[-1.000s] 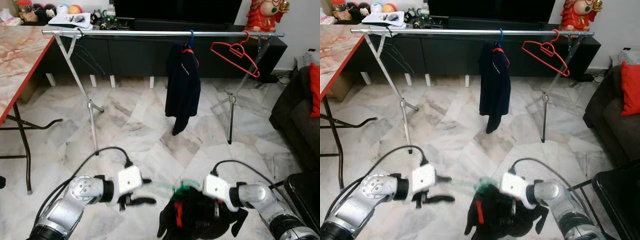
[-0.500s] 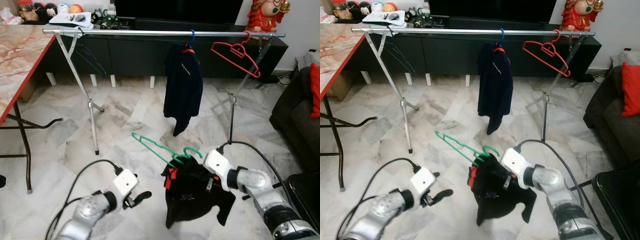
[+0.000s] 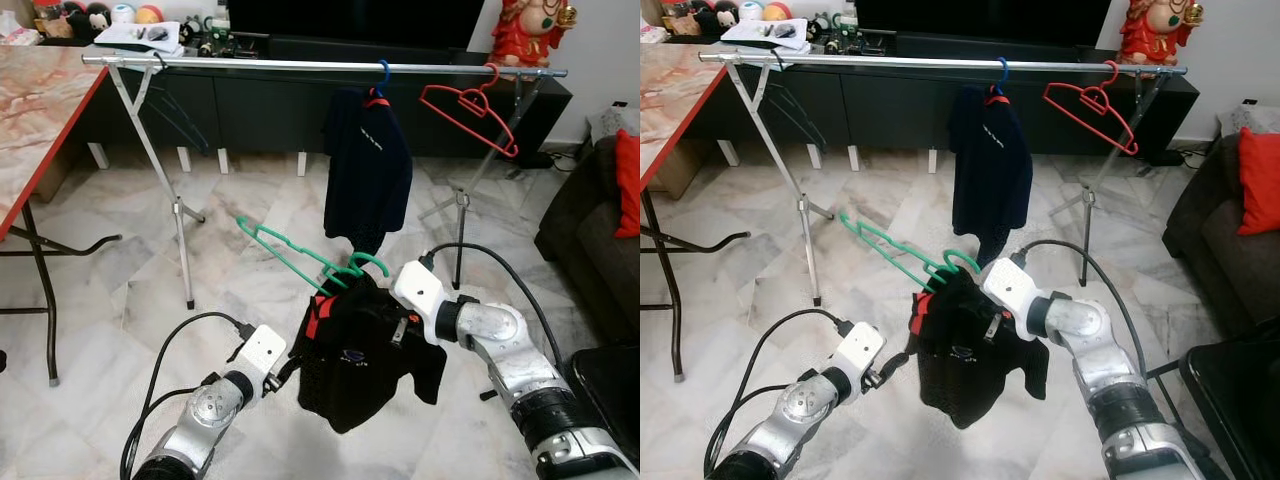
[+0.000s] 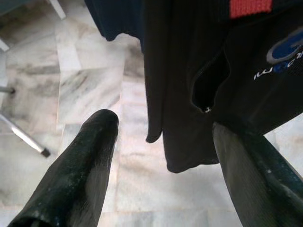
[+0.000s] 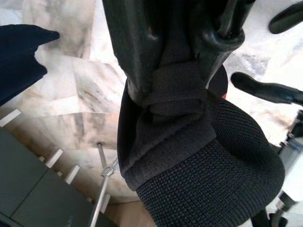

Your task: Hang hanger

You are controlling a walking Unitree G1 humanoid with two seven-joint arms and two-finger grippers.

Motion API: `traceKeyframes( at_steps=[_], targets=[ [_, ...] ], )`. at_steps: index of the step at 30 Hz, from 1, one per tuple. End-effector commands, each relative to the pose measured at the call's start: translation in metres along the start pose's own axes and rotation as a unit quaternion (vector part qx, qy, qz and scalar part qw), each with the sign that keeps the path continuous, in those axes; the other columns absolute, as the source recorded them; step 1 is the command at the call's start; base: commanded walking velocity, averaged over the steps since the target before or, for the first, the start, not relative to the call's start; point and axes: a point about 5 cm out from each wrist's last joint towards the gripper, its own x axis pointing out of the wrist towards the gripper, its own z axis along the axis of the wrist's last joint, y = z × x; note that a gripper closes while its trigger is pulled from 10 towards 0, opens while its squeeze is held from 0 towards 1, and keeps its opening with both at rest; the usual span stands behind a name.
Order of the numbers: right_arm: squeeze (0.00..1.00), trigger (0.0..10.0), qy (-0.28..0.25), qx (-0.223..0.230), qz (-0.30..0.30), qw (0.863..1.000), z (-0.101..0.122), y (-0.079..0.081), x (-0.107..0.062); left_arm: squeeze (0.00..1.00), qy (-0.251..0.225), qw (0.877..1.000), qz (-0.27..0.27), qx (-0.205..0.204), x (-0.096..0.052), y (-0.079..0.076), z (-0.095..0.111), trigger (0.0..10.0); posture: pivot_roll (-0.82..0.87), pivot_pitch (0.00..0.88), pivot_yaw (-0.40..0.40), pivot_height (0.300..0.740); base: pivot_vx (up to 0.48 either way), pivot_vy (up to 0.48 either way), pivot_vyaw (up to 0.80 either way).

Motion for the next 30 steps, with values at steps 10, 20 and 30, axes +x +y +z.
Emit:
traceKeyframes(
  at_steps=[10, 20, 30],
  targets=[
    [0.00, 0.0, -0.027, 0.005, 0.034, 0.999, 0.012, 0.019, 0.001, 0.00, -0.006, 1.000, -0.006, 0.020, 0.004, -0.006, 0.000, 10.0, -0.04, 0.149, -0.108, 0.740, 0.000, 0.000, 0.00],
    [0.00, 0.0, -0.030, 0.000, 0.054, 0.998, 0.020, 0.026, 0.000, 0.00, -0.016, 0.999, -0.032, 0.040, 0.008, -0.013, 0.004, 10.0, -0.04, 0.143, -0.110, 0.740, 0.000, 0.000, 0.00],
    [0.00, 0.0, -0.034, -0.006, 0.061, 0.998, 0.026, 0.028, 0.000, 0.00, -0.015, 0.999, 0.004, 0.052, 0.010, -0.007, 0.007, 0.0, -0.04, 0.134, -0.110, 0.740, 0.000, 0.000, 0.00]
  ],
)
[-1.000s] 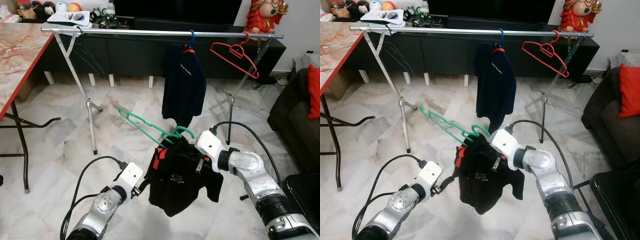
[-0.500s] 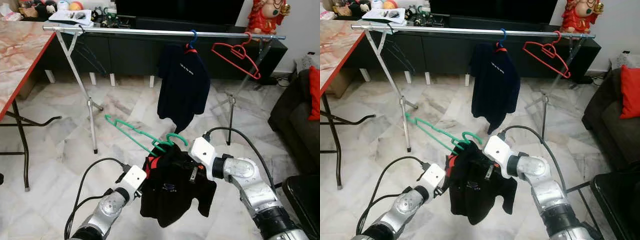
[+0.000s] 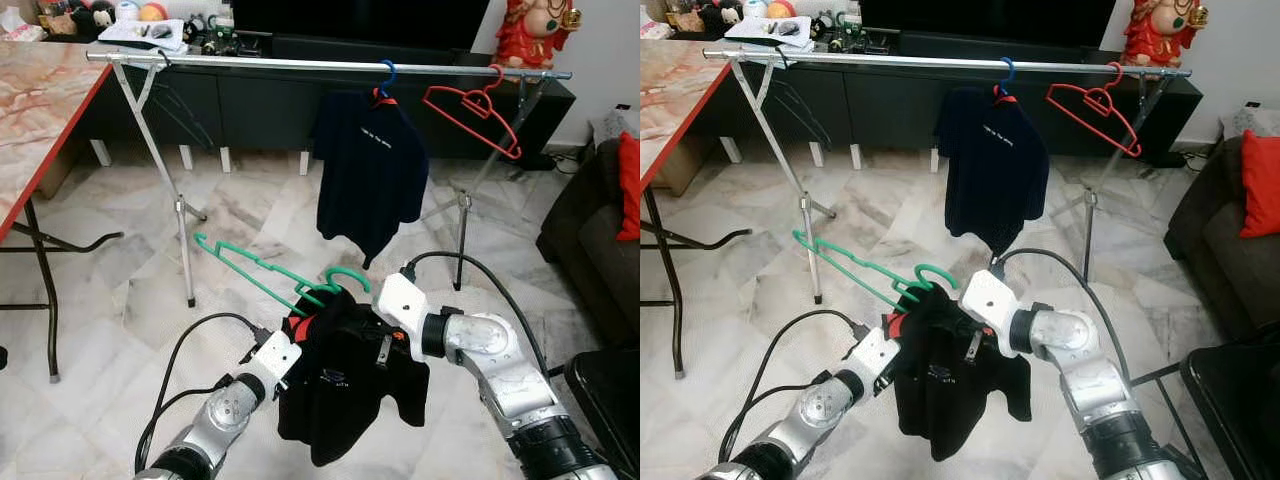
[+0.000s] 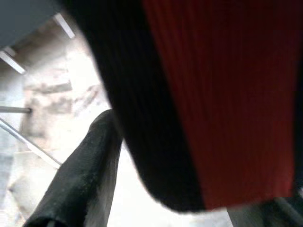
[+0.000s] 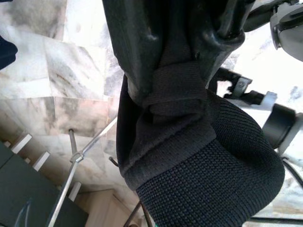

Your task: Hang hanger

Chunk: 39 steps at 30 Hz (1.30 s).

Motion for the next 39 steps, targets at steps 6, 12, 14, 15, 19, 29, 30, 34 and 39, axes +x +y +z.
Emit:
traceKeyframes(
  at_steps=[6, 12, 14, 15, 19, 29, 30, 34, 39],
  targets=[
    [0.00, 0.0, -0.014, -0.006, 0.005, 1.000, 0.007, 0.002, -0.003, 0.00, 0.015, 1.000, 0.020, -0.003, -0.001, 0.002, -0.005, 0.0, -0.04, 0.129, -0.107, 0.740, 0.000, 0.000, 0.00],
    [0.00, 0.0, -0.013, -0.005, 0.007, 1.000, 0.006, 0.003, -0.003, 0.00, 0.017, 0.999, 0.029, -0.003, -0.001, 0.002, -0.005, 0.0, -0.04, 0.126, -0.107, 0.740, 0.000, 0.000, 0.00],
    [0.00, 0.0, -0.012, -0.003, 0.005, 1.000, 0.005, 0.003, -0.002, 0.00, 0.016, 0.999, 0.029, -0.006, -0.001, 0.002, -0.005, 0.0, -0.04, 0.125, -0.106, 0.740, 0.000, 0.000, 0.00],
    [0.00, 0.0, -0.011, -0.003, 0.004, 1.000, 0.004, 0.003, -0.002, 0.00, 0.016, 0.999, 0.029, -0.008, -0.001, 0.002, -0.005, 0.0, -0.04, 0.127, -0.107, 0.740, 0.000, 0.000, 0.00],
    [0.00, 0.0, -0.010, 0.001, 0.001, 1.000, 0.003, 0.003, -0.002, 0.00, 0.013, 1.000, 0.027, -0.010, 0.000, 0.001, -0.004, 0.0, -0.04, 0.128, -0.107, 0.740, 0.000, 0.000, 0.00],
    [0.00, 0.0, -0.008, 0.008, -0.006, 1.000, 0.001, 0.001, -0.001, 0.00, -0.013, 0.999, -0.006, -0.030, 0.000, -0.007, 0.001, 0.0, -0.03, 0.138, -0.108, 0.740, 0.000, 0.000, 0.00],
    [0.00, 0.0, -0.007, 0.008, -0.006, 1.000, 0.001, 0.001, -0.001, 0.00, -0.016, 0.999, -0.011, -0.031, 0.000, -0.008, 0.002, 0.0, -0.03, 0.141, -0.108, 0.740, 0.000, 0.000, 0.00],
    [0.00, 0.0, -0.007, 0.008, -0.006, 1.000, 0.001, 0.001, 0.000, 0.00, -0.017, 0.999, -0.015, -0.032, 0.000, -0.008, 0.002, 0.0, -0.03, 0.142, -0.107, 0.740, 0.000, 0.000, 0.00],
    [0.00, 0.0, 0.018, 0.004, -0.018, 1.000, -0.009, -0.001, -0.004, 0.00, -0.006, 0.997, 0.022, -0.070, -0.002, 0.003, -0.003, 0.0, -0.03, 0.143, -0.106, 0.740, 0.000, 0.000, 0.00]
  ],
)
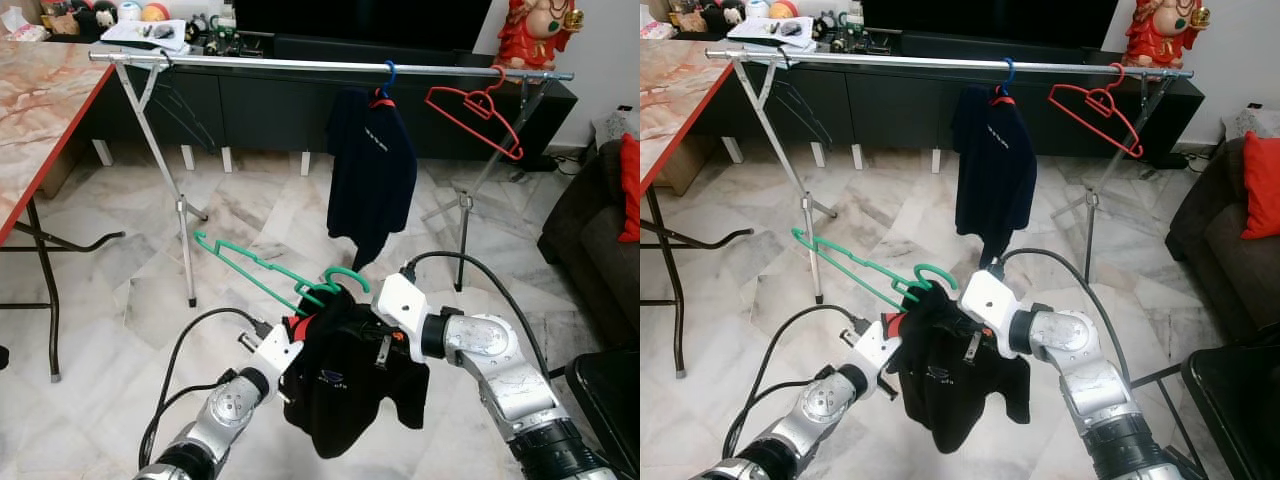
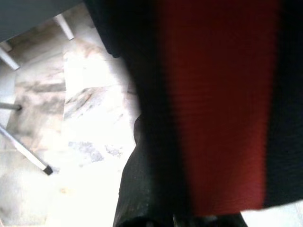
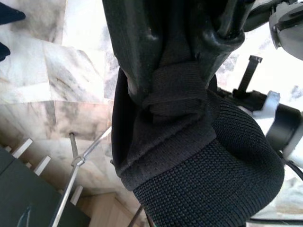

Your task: Hang hanger

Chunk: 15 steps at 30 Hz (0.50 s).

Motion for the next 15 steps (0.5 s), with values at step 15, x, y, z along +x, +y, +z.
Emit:
traceKeyframes(
  at_steps=[15],
  targets=[
    [0.00, 0.0, 0.047, -0.001, -0.019, 0.999, -0.042, -0.010, -0.048, 0.00, 0.096, 0.990, 0.094, -0.041, -0.025, 0.038, -0.041, 0.0, -0.03, 0.152, -0.106, 0.740, 0.000, 0.000, 0.00]
  ],
)
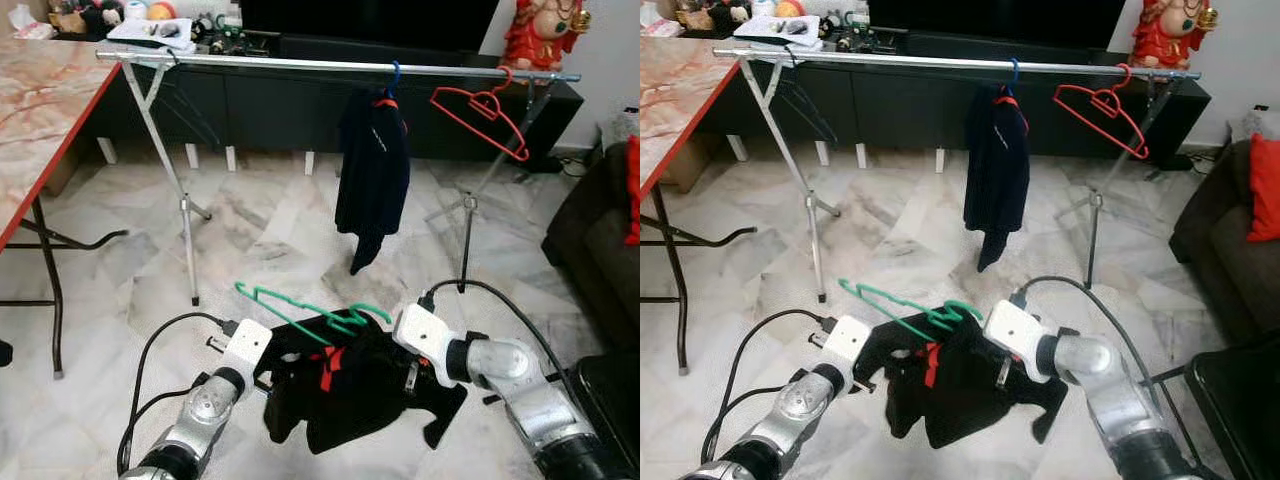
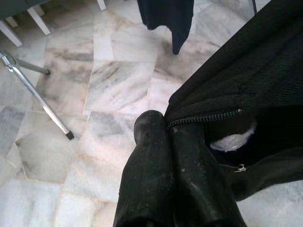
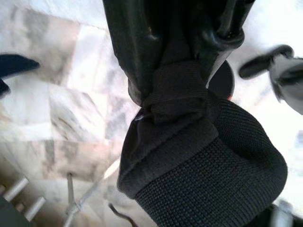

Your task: Hang hanger

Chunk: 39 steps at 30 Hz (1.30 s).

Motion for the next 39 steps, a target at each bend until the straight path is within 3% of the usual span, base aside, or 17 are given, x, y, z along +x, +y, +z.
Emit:
traceKeyframes(
  at_steps=[1, 3, 7, 9, 13, 15, 18, 25, 31, 39],
  targets=[
    [0.00, 0.0, -0.025, 0.006, -0.019, 0.999, 0.000, -0.011, -0.022, 0.00, 0.050, 0.998, 0.027, -0.007, -0.011, 0.013, -0.023, 0.0, -0.03, 0.152, -0.106, 0.740, 0.000, 0.000, 0.00],
    [0.00, 0.0, -0.017, -0.002, 0.044, 0.999, -0.007, 0.000, -0.032, 0.00, 0.053, 0.998, 0.030, -0.011, -0.012, 0.014, -0.025, 0.0, -0.03, 0.158, -0.100, 0.740, 0.000, 0.000, 0.00],
    [0.00, 0.0, 0.010, 0.011, 0.089, 0.996, -0.022, 0.006, -0.047, 0.00, 0.057, 0.998, 0.029, -0.009, -0.013, 0.016, -0.027, 0.0, -0.03, 0.159, -0.098, 0.740, 0.000, 0.000, 0.00],
    [0.00, 0.0, 0.054, -0.010, 0.098, 0.994, -0.034, 0.006, -0.055, 0.00, 0.061, 0.998, 0.026, -0.007, -0.015, 0.016, -0.029, 0.0, -0.03, 0.159, -0.095, 0.740, 0.000, 0.000, 0.00],
    [0.00, 0.0, 0.104, -0.026, 0.051, 0.993, -0.044, -0.006, -0.063, 0.00, 0.063, 0.998, 0.023, -0.007, -0.016, 0.015, -0.031, 0.0, -0.03, 0.158, -0.093, 0.740, 0.000, 0.000, 0.00],
    [0.00, 0.0, 0.175, -0.042, -0.024, 0.983, -0.059, -0.021, -0.073, 0.00, 0.065, 0.998, 0.021, -0.006, -0.017, 0.015, -0.033, 0.0, -0.03, 0.157, -0.093, 0.740, 0.000, 0.000, 0.00],
    [0.00, 0.0, 0.182, -0.035, -0.060, 0.981, -0.061, -0.027, -0.075, 0.00, 0.066, 0.998, 0.022, -0.006, -0.017, 0.015, -0.033, 0.0, -0.03, 0.157, -0.091, 0.740, 0.000, 0.000, 0.00],
    [0.00, 0.0, 0.178, -0.030, 0.005, 0.984, -0.066, -0.016, -0.087, 0.00, 0.068, 0.997, 0.021, -0.002, -0.018, 0.017, -0.034, 0.0, -0.04, 0.149, -0.082, 0.740, 0.000, 0.000, 0.00],
    [0.00, 0.0, 0.258, -0.078, 0.027, 0.963, -0.080, -0.016, -0.097, 0.00, 0.069, 0.997, 0.020, 0.000, -0.018, 0.017, -0.034, 0.0, -0.03, 0.145, -0.081, 0.740, 0.000, 0.000, 0.00],
    [0.00, 0.0, 0.311, -0.101, -0.017, 0.945, -0.086, -0.026, -0.102, 0.00, 0.070, 0.997, 0.019, 0.000, -0.018, 0.016, -0.034, 0.0, -0.03, 0.142, -0.078, 0.740, 0.000, 0.000, 0.00]
  ],
)
